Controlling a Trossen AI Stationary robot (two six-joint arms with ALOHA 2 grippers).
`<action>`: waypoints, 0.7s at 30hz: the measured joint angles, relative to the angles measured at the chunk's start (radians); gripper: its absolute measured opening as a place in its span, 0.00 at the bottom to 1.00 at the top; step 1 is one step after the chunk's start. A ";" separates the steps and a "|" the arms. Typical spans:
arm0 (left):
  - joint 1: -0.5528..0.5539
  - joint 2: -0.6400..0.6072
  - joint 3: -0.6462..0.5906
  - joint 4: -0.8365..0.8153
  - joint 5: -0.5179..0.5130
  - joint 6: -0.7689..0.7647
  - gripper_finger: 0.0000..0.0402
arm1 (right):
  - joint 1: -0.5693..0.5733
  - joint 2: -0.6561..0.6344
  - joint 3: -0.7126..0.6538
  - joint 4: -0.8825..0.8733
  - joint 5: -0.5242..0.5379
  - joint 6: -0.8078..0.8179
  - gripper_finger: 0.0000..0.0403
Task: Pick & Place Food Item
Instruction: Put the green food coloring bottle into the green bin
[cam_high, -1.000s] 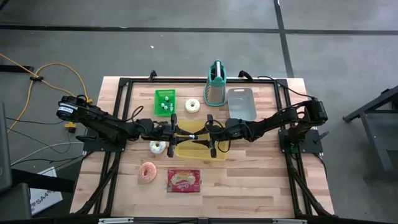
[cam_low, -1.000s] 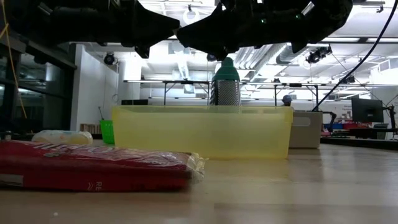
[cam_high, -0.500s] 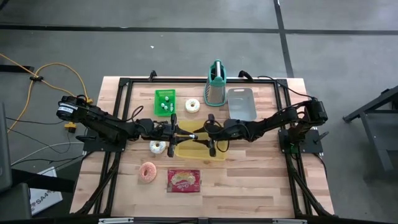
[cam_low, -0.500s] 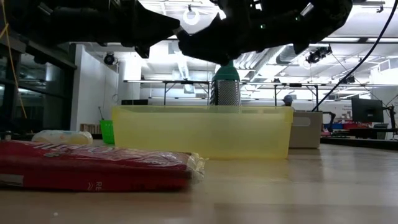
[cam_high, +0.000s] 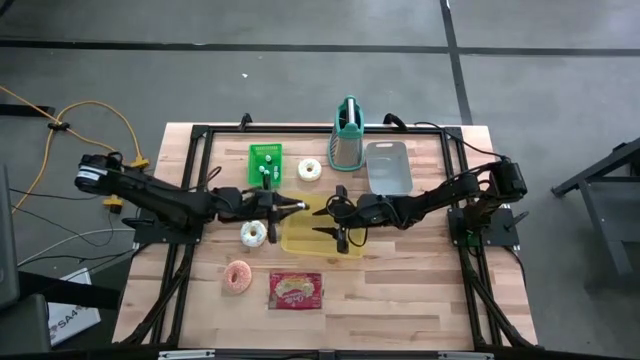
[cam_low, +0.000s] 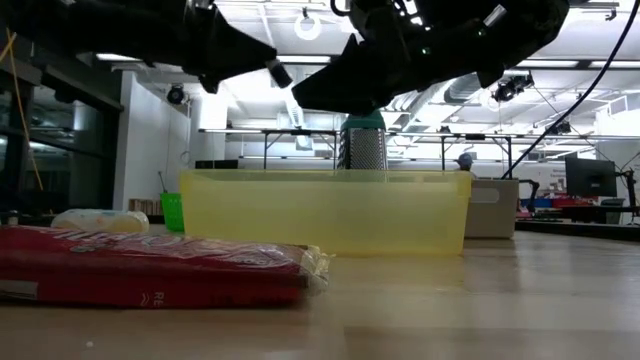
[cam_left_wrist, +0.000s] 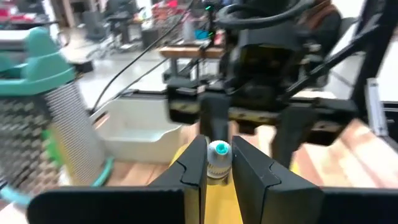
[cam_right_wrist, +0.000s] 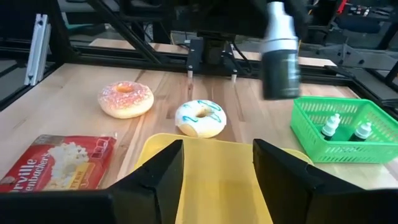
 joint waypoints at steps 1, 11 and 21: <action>0.004 -0.020 0.000 -0.033 -0.019 -0.011 0.11 | 0.000 0.000 0.000 0.000 0.000 0.000 0.45; 0.118 -0.180 -0.005 -0.342 -0.085 -0.131 0.11 | 0.000 0.000 0.000 -0.002 -0.007 0.027 0.45; 0.317 -0.210 -0.116 -0.364 -0.077 -0.228 0.12 | 0.000 0.000 0.000 -0.013 -0.013 0.049 0.45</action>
